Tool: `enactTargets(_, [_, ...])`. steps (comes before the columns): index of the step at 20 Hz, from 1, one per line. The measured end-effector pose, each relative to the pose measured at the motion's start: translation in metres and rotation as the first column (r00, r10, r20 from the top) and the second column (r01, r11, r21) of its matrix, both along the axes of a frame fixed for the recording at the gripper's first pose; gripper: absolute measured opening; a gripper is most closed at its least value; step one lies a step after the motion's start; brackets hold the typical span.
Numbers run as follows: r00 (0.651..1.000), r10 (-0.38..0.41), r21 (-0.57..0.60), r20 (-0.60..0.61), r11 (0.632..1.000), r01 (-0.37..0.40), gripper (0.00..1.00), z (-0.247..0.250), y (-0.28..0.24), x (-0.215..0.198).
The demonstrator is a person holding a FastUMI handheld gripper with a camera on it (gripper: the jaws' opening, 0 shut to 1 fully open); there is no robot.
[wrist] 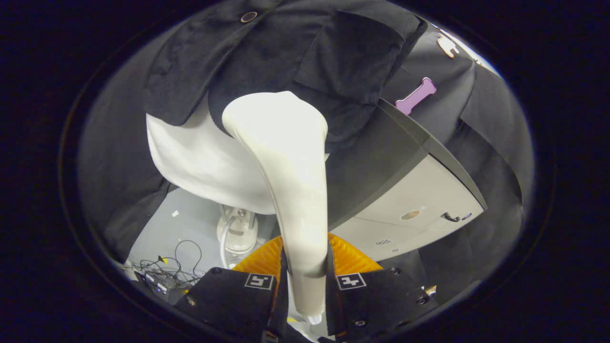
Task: Iron the clothes twice with a garment steamer, once on the left side and once on the right side.
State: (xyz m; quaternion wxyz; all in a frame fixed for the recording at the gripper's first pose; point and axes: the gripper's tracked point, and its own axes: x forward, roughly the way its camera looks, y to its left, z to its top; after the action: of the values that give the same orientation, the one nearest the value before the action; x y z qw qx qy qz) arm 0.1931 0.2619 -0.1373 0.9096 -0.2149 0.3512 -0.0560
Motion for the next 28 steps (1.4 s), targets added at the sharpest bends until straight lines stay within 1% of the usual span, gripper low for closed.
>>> enactTargets(9, [1.000, -0.022, 0.012, -0.022, 1.000, 0.023, 0.34, -0.024, -0.003, -0.002])
enactTargets(13, [0.999, -0.045, 0.016, -0.021, 0.999, 0.045, 0.34, -0.028, 0.002, -0.002])
enactTargets(16, [0.999, -0.042, 0.027, -0.005, 0.999, 0.042, 0.34, -0.022, 0.006, -0.007])
enactTargets(21, [0.999, 0.011, 0.073, 0.042, 0.997, -0.014, 0.34, 0.000, 0.029, -0.033])
enactTargets(25, [0.992, 0.079, 0.126, 0.099, 0.988, -0.091, 0.34, 0.038, 0.062, -0.051])
enactTargets(28, [0.979, 0.132, 0.155, 0.153, 0.976, -0.156, 0.34, 0.075, 0.088, -0.057])
